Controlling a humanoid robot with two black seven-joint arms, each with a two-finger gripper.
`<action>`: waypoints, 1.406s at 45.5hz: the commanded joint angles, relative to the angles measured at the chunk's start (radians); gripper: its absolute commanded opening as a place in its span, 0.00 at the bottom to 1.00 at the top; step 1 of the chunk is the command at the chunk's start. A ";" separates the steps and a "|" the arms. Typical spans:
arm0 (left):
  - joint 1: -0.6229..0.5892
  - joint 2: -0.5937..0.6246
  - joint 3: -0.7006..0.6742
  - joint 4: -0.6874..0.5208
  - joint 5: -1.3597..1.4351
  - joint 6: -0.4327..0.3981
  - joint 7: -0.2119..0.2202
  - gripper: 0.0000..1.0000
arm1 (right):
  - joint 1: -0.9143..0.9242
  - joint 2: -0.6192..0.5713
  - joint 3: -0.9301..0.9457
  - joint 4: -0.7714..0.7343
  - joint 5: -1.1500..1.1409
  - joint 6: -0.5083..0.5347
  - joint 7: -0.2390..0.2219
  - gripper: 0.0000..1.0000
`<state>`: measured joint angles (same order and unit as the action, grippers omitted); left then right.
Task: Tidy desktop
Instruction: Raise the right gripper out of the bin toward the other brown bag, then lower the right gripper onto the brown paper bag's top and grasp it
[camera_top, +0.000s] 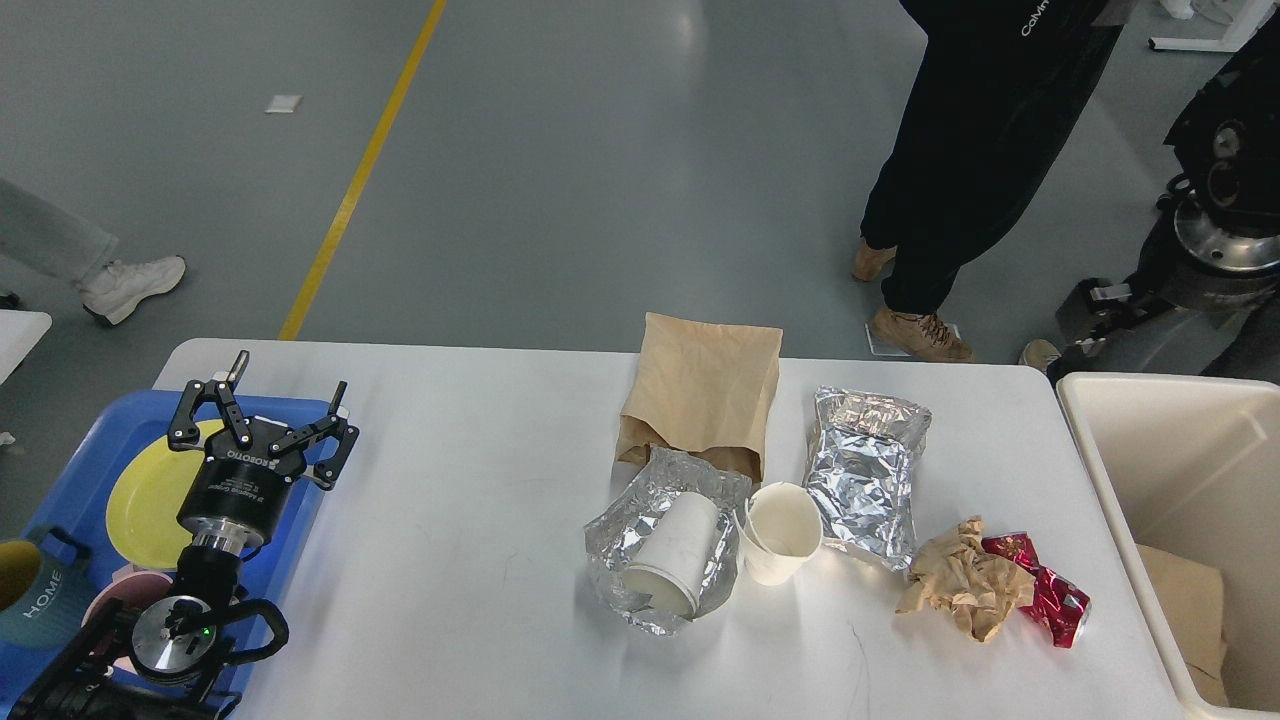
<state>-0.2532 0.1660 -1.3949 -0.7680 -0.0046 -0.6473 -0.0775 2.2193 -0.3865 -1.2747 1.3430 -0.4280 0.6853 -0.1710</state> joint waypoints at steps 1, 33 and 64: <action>0.000 0.000 -0.001 0.001 0.000 0.000 -0.001 0.97 | 0.228 0.040 -0.017 0.212 0.119 0.019 0.001 1.00; 0.000 0.000 -0.001 -0.001 0.000 0.000 0.001 0.97 | 0.310 0.074 0.078 0.332 0.333 -0.059 0.008 1.00; 0.000 0.000 -0.001 -0.001 0.000 0.000 0.001 0.97 | -0.805 0.475 0.324 -0.820 0.333 -0.363 0.010 1.00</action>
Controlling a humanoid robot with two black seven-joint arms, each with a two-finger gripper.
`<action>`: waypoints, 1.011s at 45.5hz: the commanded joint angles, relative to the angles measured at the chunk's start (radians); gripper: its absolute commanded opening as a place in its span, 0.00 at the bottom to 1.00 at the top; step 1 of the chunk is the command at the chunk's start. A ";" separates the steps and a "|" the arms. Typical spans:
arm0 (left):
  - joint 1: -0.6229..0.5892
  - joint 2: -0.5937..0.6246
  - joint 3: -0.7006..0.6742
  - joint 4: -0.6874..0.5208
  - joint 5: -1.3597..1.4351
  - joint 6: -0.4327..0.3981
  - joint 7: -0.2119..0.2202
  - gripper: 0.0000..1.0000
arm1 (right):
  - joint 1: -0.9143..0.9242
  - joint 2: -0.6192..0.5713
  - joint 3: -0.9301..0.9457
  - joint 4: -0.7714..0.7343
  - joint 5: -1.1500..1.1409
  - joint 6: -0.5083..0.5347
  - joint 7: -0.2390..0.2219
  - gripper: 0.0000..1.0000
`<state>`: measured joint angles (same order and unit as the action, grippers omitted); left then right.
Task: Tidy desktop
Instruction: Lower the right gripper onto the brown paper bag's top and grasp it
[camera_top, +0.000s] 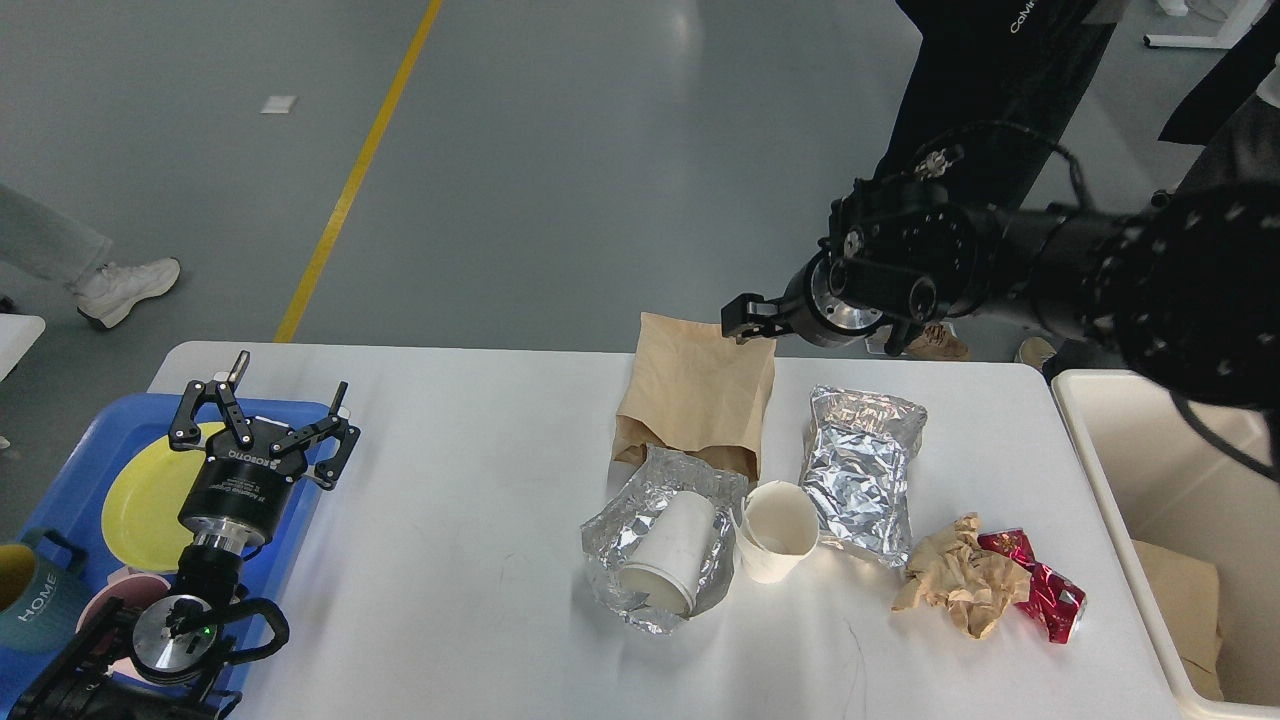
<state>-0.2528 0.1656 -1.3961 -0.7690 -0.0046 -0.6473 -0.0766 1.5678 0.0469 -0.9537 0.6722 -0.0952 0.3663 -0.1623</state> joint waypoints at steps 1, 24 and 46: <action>0.001 0.000 0.000 0.000 0.000 0.000 0.000 0.97 | -0.176 0.051 0.003 -0.167 0.000 -0.056 0.001 1.00; 0.001 0.000 0.000 0.000 0.000 0.000 0.000 0.97 | -0.408 0.133 0.144 -0.385 0.002 -0.150 0.001 1.00; 0.001 0.000 0.000 0.000 0.000 0.000 0.000 0.96 | -0.439 0.133 0.233 -0.370 0.006 -0.202 0.013 1.00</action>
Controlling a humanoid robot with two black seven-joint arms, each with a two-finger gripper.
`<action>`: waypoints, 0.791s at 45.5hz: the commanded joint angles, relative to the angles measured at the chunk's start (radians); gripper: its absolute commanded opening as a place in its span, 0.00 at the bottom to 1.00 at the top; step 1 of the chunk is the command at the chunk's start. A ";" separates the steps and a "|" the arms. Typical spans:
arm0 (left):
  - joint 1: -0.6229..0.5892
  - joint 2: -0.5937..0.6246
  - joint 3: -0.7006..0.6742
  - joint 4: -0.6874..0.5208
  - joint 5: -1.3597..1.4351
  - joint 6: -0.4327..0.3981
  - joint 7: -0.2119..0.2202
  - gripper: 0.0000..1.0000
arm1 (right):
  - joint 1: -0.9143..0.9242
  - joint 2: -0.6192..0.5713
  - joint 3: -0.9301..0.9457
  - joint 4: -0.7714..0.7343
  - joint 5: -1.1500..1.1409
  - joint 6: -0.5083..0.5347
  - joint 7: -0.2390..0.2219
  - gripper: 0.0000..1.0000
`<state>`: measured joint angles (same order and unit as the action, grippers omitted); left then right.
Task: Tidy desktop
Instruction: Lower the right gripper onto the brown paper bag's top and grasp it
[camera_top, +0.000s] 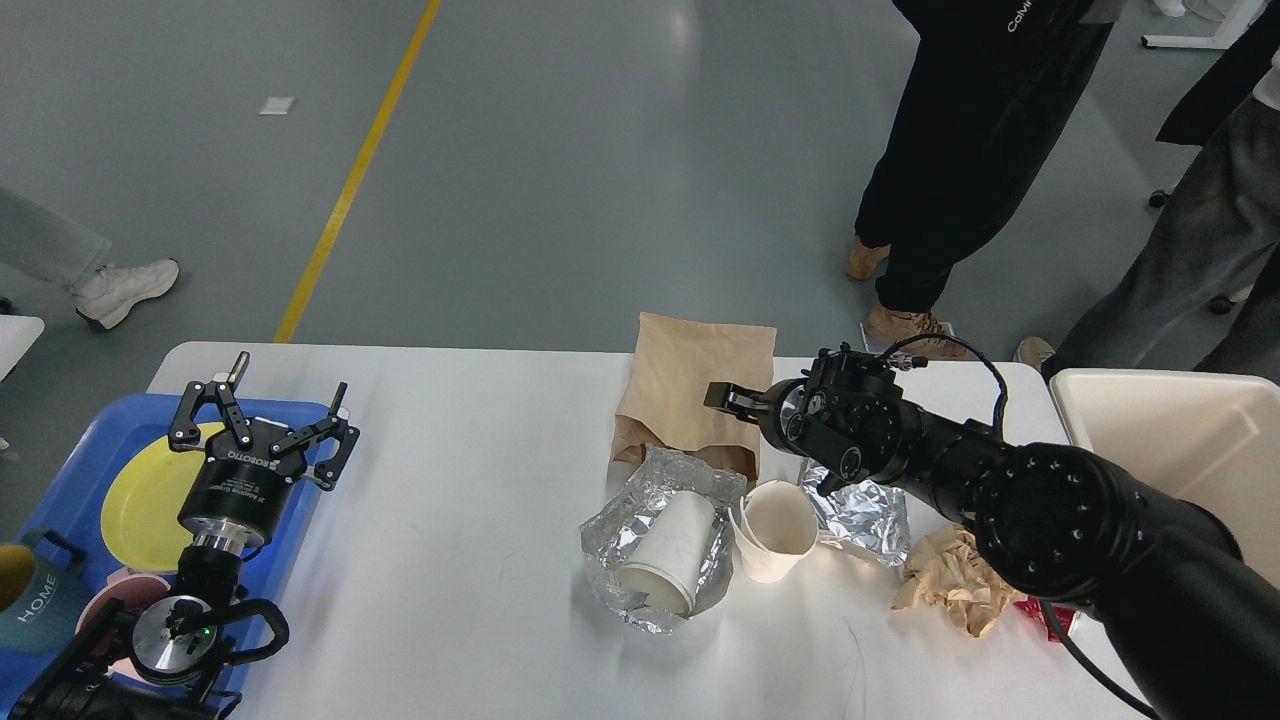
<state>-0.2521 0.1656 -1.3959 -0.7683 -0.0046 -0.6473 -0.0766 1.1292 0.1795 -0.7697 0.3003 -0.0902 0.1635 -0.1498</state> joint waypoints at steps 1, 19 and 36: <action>0.000 0.000 0.000 0.000 0.000 0.000 0.000 0.97 | 0.000 0.000 0.055 0.002 0.001 0.001 0.001 1.00; 0.000 0.000 0.000 0.000 0.000 0.000 0.000 0.97 | -0.005 0.001 0.063 0.048 -0.002 0.001 0.003 0.80; -0.001 0.000 0.000 0.000 0.000 0.000 0.000 0.96 | -0.014 0.001 0.061 0.048 -0.029 -0.039 0.003 0.00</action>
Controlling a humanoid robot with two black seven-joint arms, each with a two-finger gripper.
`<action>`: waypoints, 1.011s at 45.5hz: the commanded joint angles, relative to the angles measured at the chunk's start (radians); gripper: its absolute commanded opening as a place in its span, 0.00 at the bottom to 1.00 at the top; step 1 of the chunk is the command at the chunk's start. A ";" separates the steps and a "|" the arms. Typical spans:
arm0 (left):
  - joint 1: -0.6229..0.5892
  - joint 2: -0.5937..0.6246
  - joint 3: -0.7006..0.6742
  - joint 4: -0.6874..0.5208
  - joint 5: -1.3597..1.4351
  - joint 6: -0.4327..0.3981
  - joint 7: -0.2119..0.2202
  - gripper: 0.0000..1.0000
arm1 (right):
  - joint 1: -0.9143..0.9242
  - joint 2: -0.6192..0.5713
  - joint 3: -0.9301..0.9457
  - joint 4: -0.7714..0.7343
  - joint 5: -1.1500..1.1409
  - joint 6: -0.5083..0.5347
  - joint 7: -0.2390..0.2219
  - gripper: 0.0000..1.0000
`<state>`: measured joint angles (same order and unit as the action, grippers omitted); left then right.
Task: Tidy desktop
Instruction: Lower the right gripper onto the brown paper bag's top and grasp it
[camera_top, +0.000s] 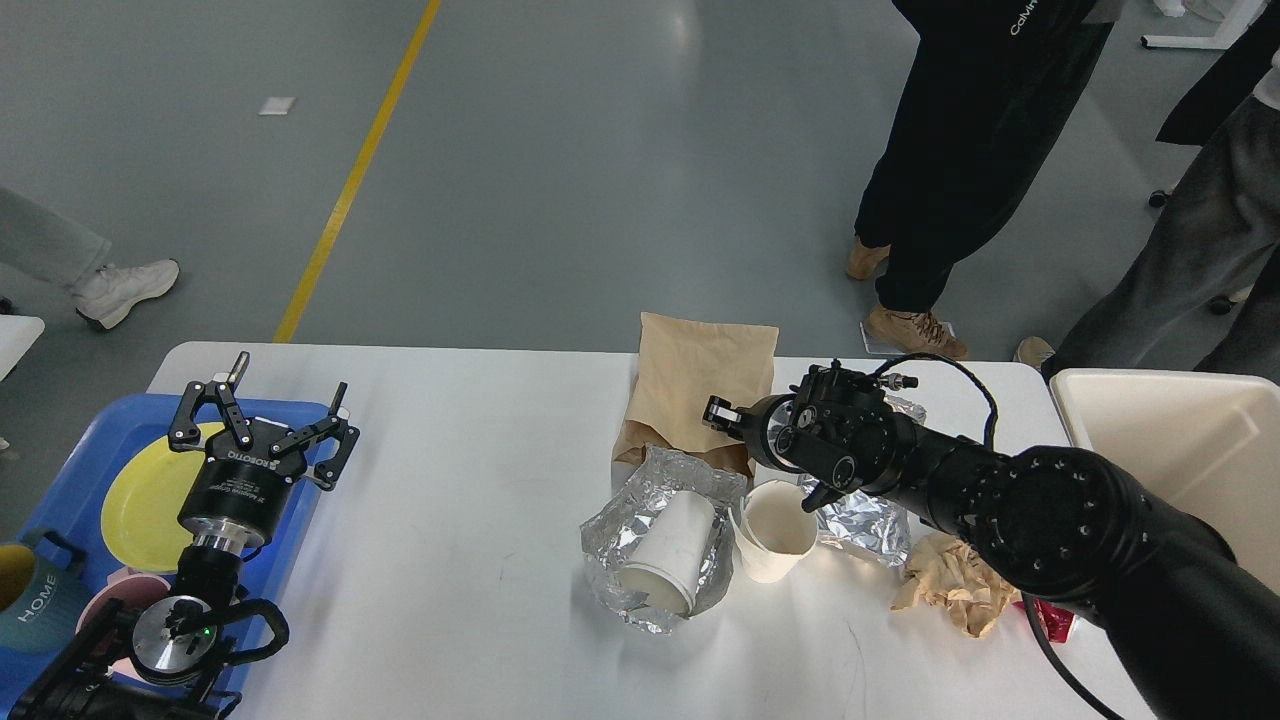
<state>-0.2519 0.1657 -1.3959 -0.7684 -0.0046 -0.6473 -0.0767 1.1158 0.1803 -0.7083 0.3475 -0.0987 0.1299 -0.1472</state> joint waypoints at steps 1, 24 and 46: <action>0.000 0.000 0.000 0.000 0.000 0.000 0.000 0.96 | -0.001 0.001 0.000 0.001 -0.032 -0.004 -0.002 0.00; 0.000 0.000 0.000 0.000 0.000 0.000 0.000 0.97 | -0.001 -0.001 0.001 0.013 -0.055 -0.001 -0.012 0.00; 0.000 0.000 0.000 0.000 0.000 0.000 0.001 0.97 | 0.280 -0.130 0.067 0.174 -0.006 0.033 -0.080 0.00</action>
<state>-0.2521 0.1657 -1.3959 -0.7685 -0.0046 -0.6473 -0.0767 1.2921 0.0959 -0.6395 0.4350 -0.1216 0.1508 -0.1999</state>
